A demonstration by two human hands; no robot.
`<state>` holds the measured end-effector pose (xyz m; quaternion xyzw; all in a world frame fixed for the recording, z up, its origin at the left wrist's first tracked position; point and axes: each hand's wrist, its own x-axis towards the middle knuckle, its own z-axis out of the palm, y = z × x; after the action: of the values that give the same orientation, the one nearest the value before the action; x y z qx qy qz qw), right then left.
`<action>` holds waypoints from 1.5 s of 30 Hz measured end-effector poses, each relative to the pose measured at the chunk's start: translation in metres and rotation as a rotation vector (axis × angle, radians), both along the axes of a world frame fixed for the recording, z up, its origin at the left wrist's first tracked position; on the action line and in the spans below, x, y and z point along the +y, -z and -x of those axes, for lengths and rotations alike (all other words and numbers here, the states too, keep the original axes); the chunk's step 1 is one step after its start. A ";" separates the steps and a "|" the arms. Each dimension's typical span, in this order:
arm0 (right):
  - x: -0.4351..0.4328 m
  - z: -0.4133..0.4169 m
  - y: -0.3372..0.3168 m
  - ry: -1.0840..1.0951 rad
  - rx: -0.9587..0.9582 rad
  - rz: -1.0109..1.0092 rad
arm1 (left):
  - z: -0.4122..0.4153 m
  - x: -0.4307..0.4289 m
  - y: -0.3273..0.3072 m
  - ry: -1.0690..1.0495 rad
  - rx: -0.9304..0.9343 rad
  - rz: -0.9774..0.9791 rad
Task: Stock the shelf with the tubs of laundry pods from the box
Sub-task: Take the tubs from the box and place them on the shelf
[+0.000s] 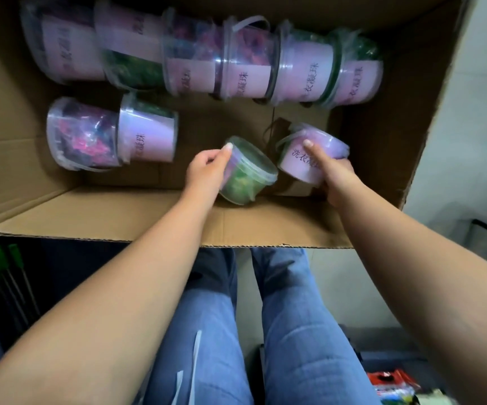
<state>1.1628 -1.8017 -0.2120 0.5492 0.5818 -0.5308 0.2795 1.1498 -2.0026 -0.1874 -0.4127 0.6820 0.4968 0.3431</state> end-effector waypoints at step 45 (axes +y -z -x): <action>-0.007 0.016 -0.012 -0.156 0.197 0.225 | 0.003 -0.033 0.039 -0.037 -0.057 -0.143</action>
<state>1.1464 -1.8085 -0.2004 0.4131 0.5840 -0.6206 0.3212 1.1469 -2.0353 -0.2261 -0.4138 0.6270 0.5384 0.3818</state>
